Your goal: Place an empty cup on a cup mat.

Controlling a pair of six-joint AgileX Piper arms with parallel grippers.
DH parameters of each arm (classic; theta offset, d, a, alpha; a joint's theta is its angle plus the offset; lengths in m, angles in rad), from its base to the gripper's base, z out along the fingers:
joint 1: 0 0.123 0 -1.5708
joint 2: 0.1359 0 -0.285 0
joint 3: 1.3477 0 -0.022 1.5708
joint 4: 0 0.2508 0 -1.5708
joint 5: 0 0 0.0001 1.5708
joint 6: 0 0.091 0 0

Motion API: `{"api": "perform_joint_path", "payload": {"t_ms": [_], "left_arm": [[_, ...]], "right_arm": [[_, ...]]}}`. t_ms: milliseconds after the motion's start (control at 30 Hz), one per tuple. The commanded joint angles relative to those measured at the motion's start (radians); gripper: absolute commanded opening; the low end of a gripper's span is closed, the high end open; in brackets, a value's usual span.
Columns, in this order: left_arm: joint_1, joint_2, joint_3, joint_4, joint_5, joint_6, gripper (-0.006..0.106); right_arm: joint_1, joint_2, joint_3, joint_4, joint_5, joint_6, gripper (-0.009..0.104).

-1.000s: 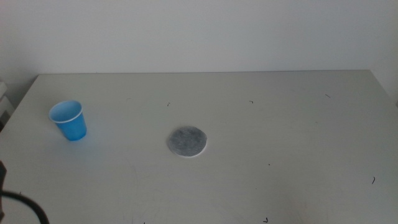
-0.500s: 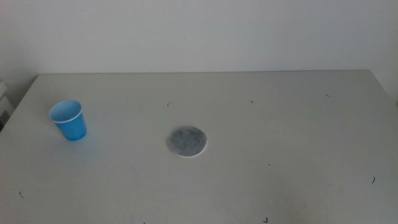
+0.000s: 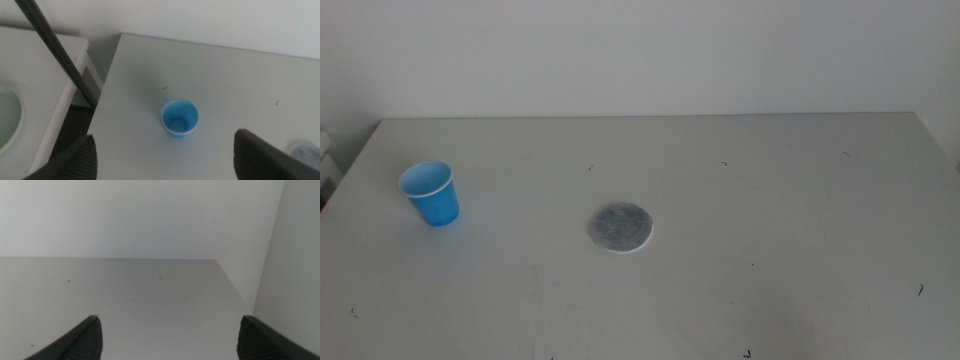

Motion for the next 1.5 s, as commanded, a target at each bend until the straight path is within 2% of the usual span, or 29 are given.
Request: {"api": "perform_joint_path", "payload": {"t_ms": [0,233,367,500,767,1467], "left_arm": [[0.001,0.014,-0.037,0.005,-0.023,-0.013,0.105],[0.001,0.118,-0.037,0.001,-0.032,-0.014,0.105],[0.001,0.194,-0.037,-0.053,-0.032,-0.012,0.105],[0.003,0.29,-0.061,-0.068,-0.032,0.028,0.105],[0.093,0.475,-0.128,-0.242,-0.047,0.155,0.105],[0.102,0.79,-0.128,-0.249,-0.265,0.256,0.105]], "right_arm": [[0.001,-0.019,-0.012,-0.009,-0.078,-0.008,0.094],[0.001,-0.019,-0.012,-0.009,-0.078,-0.008,0.094],[0.001,-0.019,-0.012,-0.009,-0.078,-0.008,0.094],[0.001,-0.019,-0.012,-0.009,-0.078,-0.008,0.094],[0.001,-0.019,-0.012,-0.009,-0.078,-0.008,0.094],[0.001,-0.019,-0.012,-0.009,-0.078,-0.008,0.094]]}}
